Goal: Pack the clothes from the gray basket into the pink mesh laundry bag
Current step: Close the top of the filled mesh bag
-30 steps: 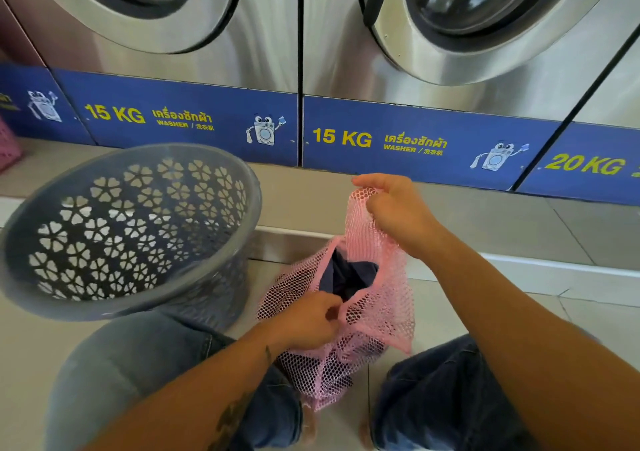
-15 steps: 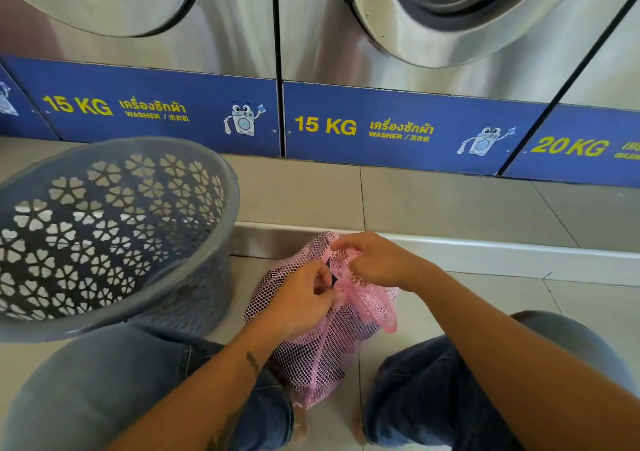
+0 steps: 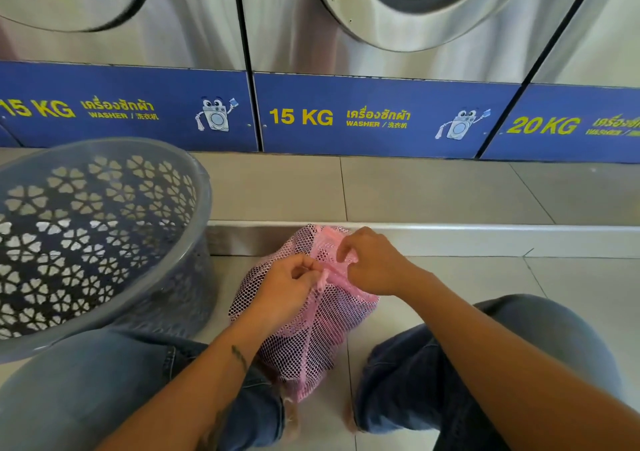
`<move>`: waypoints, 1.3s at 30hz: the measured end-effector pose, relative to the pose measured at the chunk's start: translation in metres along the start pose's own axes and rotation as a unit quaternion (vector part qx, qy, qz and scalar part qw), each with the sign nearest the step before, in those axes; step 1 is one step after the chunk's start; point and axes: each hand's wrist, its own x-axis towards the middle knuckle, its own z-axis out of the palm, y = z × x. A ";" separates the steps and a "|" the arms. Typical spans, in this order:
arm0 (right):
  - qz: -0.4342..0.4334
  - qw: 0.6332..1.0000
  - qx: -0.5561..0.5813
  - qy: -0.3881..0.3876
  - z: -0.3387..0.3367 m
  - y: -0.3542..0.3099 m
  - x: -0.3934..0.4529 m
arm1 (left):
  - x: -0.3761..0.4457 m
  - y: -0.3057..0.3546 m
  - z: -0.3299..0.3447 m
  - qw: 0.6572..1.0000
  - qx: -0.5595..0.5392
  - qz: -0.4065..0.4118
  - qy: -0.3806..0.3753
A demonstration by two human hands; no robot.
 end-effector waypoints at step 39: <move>0.059 0.979 0.160 -0.109 0.005 0.028 -0.026 | 0.018 0.009 0.004 0.982 0.141 0.026 0.124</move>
